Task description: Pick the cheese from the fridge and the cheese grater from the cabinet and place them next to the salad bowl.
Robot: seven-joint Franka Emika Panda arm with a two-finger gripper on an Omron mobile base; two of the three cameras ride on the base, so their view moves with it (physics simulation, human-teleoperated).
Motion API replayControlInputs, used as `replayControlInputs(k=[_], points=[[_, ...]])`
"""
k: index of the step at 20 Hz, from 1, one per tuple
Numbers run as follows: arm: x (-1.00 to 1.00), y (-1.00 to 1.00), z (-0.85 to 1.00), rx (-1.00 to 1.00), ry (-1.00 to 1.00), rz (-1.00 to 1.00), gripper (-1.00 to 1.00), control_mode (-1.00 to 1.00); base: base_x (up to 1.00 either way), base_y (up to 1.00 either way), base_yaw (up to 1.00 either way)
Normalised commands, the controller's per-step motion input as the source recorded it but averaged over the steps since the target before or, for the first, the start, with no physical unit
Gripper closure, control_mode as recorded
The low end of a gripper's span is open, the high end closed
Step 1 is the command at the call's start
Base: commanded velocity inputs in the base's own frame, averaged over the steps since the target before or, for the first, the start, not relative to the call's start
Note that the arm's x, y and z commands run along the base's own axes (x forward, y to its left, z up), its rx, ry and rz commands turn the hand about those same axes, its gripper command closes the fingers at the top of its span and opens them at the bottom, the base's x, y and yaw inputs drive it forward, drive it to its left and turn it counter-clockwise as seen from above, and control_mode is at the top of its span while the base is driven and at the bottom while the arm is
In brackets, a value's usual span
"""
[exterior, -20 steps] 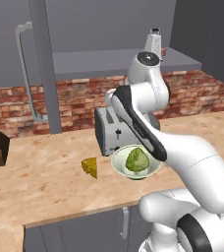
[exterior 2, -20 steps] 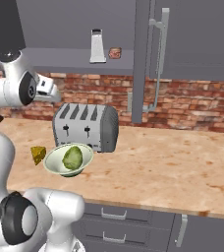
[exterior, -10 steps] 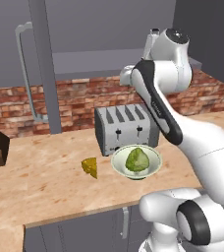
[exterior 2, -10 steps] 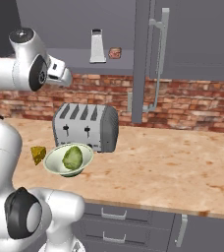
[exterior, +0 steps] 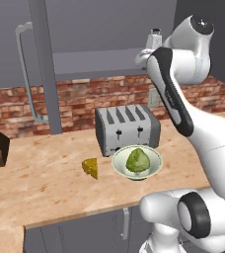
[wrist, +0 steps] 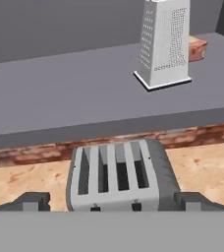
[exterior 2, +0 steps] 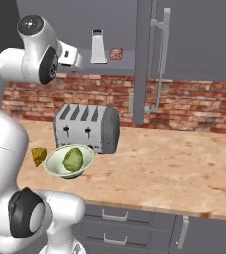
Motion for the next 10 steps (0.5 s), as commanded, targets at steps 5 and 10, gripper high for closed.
replayControlInputs(k=[5, 10], points=[[0.16, -0.49, 0.22, 0.00, -0.10, 0.00, -1.00, -1.00, 0.00, 0.00, 0.00], [0.32, -0.42, 0.24, 0.00, -0.01, 0.00, -1.00, -1.00, 0.00, 0.00, 0.00]])
